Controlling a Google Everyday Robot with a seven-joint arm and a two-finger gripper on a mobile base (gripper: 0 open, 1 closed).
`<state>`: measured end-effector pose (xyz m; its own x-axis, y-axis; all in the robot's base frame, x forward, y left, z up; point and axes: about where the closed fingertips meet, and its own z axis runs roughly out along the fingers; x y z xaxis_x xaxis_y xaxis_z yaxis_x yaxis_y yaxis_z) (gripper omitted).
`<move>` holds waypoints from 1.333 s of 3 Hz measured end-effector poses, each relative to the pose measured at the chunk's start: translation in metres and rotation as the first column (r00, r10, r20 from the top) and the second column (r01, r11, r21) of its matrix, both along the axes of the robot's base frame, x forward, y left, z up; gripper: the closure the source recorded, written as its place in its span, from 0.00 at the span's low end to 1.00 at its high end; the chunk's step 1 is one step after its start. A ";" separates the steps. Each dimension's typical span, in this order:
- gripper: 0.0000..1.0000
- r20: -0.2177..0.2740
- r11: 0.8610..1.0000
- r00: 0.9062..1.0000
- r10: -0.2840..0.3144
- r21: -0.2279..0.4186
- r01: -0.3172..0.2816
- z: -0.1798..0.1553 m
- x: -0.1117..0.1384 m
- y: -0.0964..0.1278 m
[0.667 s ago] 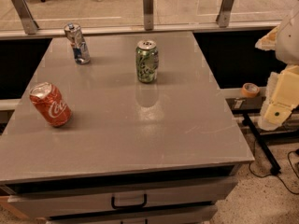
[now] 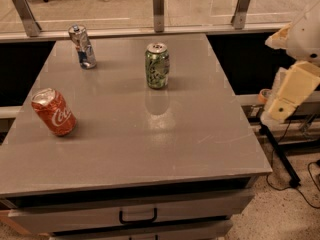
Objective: Move green can near redbull can
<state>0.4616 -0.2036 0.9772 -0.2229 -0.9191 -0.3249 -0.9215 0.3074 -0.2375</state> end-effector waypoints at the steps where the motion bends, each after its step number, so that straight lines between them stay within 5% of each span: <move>1: 0.00 0.078 0.977 0.997 0.013 0.211 -0.030 -0.003 0.044 0.026; 2: 0.00 0.144 0.904 0.989 0.010 0.422 -0.071 -0.019 0.089 0.057; 3: 0.00 0.197 0.794 0.980 -0.028 0.600 -0.098 -0.038 0.136 0.095; 4: 0.00 0.190 0.799 0.982 -0.026 0.594 -0.094 -0.043 0.137 0.099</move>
Offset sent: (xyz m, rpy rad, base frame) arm 0.1539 0.0884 -0.0289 0.7531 -0.2529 0.0482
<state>0.5989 -0.1046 0.9346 -0.0782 -0.5330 -0.8425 -0.8937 0.4120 -0.1776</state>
